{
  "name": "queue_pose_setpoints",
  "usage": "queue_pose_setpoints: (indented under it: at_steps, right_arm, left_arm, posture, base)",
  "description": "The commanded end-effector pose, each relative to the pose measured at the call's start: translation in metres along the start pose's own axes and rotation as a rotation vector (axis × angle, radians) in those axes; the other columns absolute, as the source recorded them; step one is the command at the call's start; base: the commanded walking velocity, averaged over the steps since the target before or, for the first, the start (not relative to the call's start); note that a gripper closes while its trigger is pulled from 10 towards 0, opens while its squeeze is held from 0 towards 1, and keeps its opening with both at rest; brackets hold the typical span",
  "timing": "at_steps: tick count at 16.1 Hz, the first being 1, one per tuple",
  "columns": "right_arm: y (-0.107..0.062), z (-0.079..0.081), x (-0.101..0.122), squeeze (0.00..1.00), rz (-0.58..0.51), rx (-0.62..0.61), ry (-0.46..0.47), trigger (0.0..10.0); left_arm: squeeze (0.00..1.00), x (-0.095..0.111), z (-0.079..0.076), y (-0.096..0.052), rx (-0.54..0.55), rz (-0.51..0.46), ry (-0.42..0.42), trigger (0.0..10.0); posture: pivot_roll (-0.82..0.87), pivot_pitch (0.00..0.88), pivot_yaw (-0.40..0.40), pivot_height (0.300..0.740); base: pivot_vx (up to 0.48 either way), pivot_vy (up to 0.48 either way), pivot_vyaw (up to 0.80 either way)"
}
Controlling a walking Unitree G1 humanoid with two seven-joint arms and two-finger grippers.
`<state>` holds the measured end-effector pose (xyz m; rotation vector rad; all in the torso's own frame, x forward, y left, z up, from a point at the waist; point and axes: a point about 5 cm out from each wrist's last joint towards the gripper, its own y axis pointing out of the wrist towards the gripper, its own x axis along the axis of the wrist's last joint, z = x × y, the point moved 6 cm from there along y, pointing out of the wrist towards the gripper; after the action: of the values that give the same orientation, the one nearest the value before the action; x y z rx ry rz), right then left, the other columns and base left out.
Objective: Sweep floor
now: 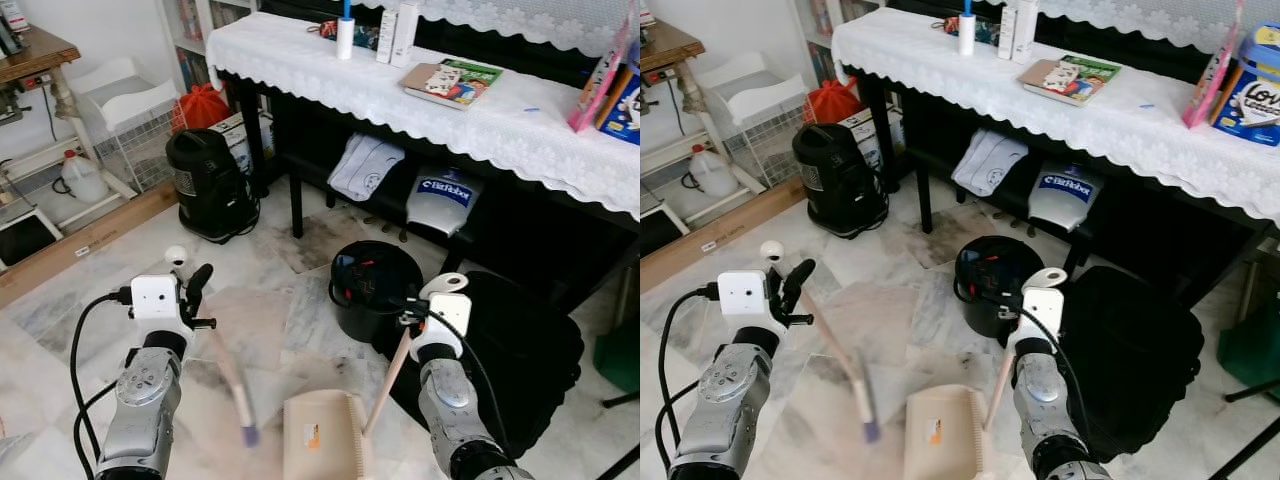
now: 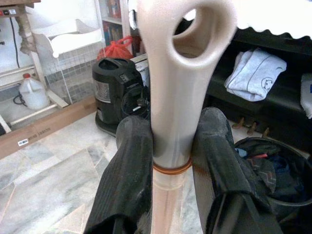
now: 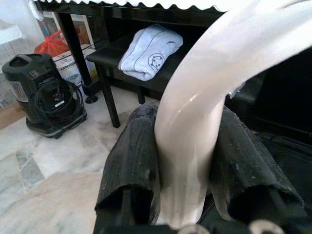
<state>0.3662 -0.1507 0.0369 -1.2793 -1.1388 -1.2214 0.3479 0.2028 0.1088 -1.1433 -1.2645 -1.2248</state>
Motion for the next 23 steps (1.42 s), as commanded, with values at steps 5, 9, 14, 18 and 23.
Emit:
queue_pose_setpoints:
  at_steps: [5, 9, 14, 18, 23]
  right_arm:
    - [0.006, -0.012, 0.021, 0.00, -0.089, -0.013, -0.061, 10.0]
    - [0.007, -0.020, 0.039, 0.00, -0.158, -0.017, -0.179, 10.0]
    - [-0.001, -0.016, 0.030, 0.00, -0.156, 0.015, -0.277, 10.0]
    - [-0.009, -0.011, 0.017, 0.00, -0.129, 0.042, -0.331, 10.0]
    - [-0.017, -0.003, 0.005, 0.00, -0.119, 0.094, -0.400, 10.0]
  left_arm:
    - [0.00, 0.015, -0.005, 0.002, -0.016, -0.070, 0.024, 10.0]
    - [0.00, 0.012, -0.010, 0.002, -0.026, -0.067, 0.029, 10.0]
    - [0.00, 0.009, -0.013, 0.001, -0.037, -0.057, 0.030, 10.0]
    - [0.00, 0.003, -0.015, -0.002, -0.068, -0.029, 0.030, 10.0]
    - [0.00, -0.003, -0.014, -0.005, -0.090, -0.001, 0.030, 10.0]
  posture:
    - [0.10, 0.084, 0.000, 0.740]
    - [0.09, 0.084, -0.006, 0.740]
    - [0.09, 0.089, -0.010, 0.740]
    - [0.09, 0.097, -0.007, 0.740]
    - [0.10, 0.104, -0.003, 0.740]
  base:
    - [0.000, 0.000, 0.00]
    - [0.000, 0.000, 0.00]
    - [0.000, 0.000, 0.00]
    - [0.000, 0.000, 0.00]
    - [0.000, 0.000, 0.00]
